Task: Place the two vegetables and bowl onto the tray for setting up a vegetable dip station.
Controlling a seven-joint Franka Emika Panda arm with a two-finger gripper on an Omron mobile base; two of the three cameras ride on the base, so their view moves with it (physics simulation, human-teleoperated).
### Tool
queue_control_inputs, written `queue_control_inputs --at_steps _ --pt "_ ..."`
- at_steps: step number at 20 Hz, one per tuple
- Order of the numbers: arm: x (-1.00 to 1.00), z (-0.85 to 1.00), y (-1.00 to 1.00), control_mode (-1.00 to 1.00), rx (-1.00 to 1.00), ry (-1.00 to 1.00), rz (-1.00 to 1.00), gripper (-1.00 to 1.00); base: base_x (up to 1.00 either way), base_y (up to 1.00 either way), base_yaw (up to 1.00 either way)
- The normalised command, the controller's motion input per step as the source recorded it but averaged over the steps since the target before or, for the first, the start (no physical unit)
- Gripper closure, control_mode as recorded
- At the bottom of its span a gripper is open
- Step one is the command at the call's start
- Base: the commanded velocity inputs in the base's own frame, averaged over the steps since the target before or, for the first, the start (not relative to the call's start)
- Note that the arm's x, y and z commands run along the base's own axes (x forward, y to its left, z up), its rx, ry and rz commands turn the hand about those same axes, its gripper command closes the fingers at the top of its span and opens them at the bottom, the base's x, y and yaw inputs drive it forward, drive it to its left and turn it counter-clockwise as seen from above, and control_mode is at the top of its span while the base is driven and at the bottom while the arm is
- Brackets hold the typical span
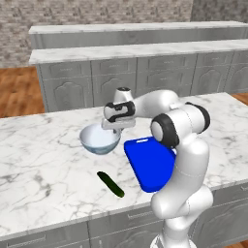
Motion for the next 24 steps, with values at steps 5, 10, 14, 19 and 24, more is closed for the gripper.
queue_control_inputs --at_steps 5,10,14,19,24 --pt "0.00 0.40 -0.42 -1.00 0.00 0.08 -0.07 1.00 0.00 0.00 0.00" --pt "-0.06 0.42 -0.60 -1.00 0.03 0.09 -0.08 1.00 0.00 0.00 0.00" --pt "-0.11 0.36 -0.75 -1.00 0.08 0.12 -0.09 1.00 0.00 0.00 0.00" --pt "-0.18 0.10 -0.73 -1.00 0.09 0.16 -0.10 1.00 0.00 0.00 0.00" --pt "-0.34 -0.02 -0.66 -1.00 0.08 0.09 -0.07 1.00 0.00 0.00 0.00"
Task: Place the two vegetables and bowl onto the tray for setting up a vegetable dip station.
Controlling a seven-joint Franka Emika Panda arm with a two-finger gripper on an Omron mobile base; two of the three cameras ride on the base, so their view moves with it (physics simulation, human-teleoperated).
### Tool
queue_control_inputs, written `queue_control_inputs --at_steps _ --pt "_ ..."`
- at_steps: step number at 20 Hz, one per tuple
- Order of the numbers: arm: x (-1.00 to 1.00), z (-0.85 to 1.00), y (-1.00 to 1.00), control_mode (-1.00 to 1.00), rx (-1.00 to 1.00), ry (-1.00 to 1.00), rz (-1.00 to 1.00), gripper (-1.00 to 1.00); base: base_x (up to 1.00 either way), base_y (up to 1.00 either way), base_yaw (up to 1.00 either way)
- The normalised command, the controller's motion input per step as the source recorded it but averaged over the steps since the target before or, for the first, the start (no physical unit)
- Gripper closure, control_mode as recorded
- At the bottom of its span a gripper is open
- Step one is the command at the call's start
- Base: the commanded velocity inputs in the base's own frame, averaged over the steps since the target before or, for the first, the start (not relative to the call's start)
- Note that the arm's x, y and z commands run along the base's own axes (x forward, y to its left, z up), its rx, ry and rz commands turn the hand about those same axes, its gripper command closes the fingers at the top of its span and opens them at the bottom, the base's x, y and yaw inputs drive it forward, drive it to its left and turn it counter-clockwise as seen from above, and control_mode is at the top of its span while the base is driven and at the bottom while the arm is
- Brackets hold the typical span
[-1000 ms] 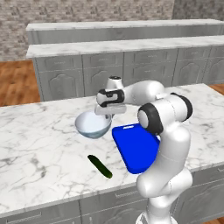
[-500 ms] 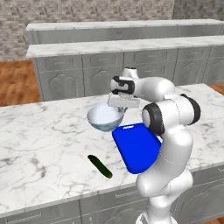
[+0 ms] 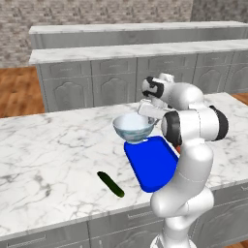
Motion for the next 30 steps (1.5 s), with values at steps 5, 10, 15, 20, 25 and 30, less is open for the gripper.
queue_control_inputs --at_steps 5,10,15,20,25,30 --pt "-0.23 -0.19 -0.21 -1.00 0.02 -0.03 0.00 1.00 0.00 0.00 0.00" --pt "-0.01 -0.22 -0.23 -1.00 0.00 -0.04 0.06 1.00 0.00 0.00 0.00" --pt "0.01 -0.18 -0.18 -1.00 0.00 -0.07 0.06 1.00 0.00 0.00 0.00" --pt "0.02 -0.24 -0.14 -1.00 0.00 -0.11 0.05 1.00 0.00 0.00 0.00" --pt "0.00 -0.25 -0.10 -1.00 -0.01 -0.06 0.05 1.00 0.00 0.00 0.00" --pt "0.00 -0.21 -0.09 -1.00 -0.02 -0.04 0.04 1.00 0.00 0.00 0.00"
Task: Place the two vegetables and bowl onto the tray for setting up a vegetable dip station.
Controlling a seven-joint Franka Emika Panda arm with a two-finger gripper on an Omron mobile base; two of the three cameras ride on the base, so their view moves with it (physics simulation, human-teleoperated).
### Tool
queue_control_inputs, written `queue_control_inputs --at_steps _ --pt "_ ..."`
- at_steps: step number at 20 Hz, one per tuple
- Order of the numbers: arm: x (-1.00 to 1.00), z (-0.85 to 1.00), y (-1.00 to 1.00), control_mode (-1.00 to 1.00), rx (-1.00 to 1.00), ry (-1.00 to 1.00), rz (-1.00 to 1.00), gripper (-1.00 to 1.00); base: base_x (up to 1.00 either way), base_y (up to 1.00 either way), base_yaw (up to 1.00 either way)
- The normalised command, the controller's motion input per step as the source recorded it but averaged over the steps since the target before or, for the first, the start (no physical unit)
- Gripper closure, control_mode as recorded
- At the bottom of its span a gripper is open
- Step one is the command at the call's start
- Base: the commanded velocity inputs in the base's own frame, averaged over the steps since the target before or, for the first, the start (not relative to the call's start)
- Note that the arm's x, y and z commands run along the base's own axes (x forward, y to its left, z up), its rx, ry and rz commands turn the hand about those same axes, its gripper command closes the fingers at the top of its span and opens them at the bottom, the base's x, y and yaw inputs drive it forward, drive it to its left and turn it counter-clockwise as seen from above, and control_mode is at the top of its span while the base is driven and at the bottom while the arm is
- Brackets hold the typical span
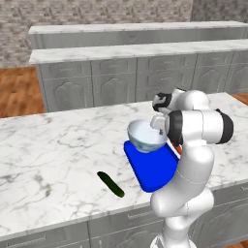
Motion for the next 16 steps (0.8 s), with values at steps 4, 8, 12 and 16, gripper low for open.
queue_control_inputs --at_steps 4,8,12,16 --pt "-0.02 0.00 -0.06 -1.00 -0.03 0.00 0.07 1.00 0.00 0.00 0.00" --pt "-0.07 0.13 -0.08 -1.00 -0.06 0.05 0.11 1.00 0.00 0.00 0.00" --pt "0.00 0.23 0.00 -1.00 -0.09 0.10 0.12 1.00 0.00 0.00 0.00" --pt "0.15 0.12 0.00 -1.00 -0.10 0.12 0.09 1.00 0.00 0.00 0.00"
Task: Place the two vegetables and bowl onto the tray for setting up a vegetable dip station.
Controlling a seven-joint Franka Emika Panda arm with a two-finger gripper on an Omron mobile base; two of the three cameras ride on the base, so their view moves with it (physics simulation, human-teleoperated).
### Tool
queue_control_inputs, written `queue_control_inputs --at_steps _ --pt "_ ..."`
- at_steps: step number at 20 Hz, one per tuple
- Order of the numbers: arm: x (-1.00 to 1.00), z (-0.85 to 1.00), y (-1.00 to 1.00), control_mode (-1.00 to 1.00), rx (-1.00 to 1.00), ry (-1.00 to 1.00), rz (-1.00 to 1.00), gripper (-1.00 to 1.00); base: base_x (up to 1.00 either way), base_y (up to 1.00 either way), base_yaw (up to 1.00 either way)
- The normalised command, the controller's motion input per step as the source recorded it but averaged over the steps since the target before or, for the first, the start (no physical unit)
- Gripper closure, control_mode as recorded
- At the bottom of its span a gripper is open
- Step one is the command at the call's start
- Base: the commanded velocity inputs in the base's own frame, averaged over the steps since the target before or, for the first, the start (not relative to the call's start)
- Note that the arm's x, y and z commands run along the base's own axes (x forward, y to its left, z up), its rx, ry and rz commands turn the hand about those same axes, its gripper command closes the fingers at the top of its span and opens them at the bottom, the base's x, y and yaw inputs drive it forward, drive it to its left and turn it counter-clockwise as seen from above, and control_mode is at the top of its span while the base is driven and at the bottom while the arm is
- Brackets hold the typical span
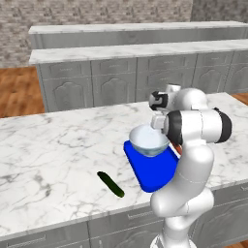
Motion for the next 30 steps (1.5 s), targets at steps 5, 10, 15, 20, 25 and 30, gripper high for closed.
queue_control_inputs --at_steps 5,10,15,20,25,30 --pt "0.00 -0.03 0.00 -1.00 0.00 -0.07 0.00 1.00 0.00 0.00 0.00" --pt "0.00 -0.15 -0.01 -1.00 0.03 -0.11 0.00 1.00 0.00 0.00 0.00" --pt "0.00 -0.20 -0.02 -1.00 0.05 -0.13 0.02 1.00 0.00 0.00 0.00" --pt "-0.03 -0.12 0.03 -1.00 0.06 -0.10 0.02 -1.00 0.00 0.00 0.00" --pt "0.00 -0.01 0.00 -1.00 0.01 -0.03 0.00 -1.00 0.00 0.00 0.00" --pt "0.00 0.00 0.00 -1.00 0.00 0.00 0.00 -1.00 0.00 0.00 0.00"
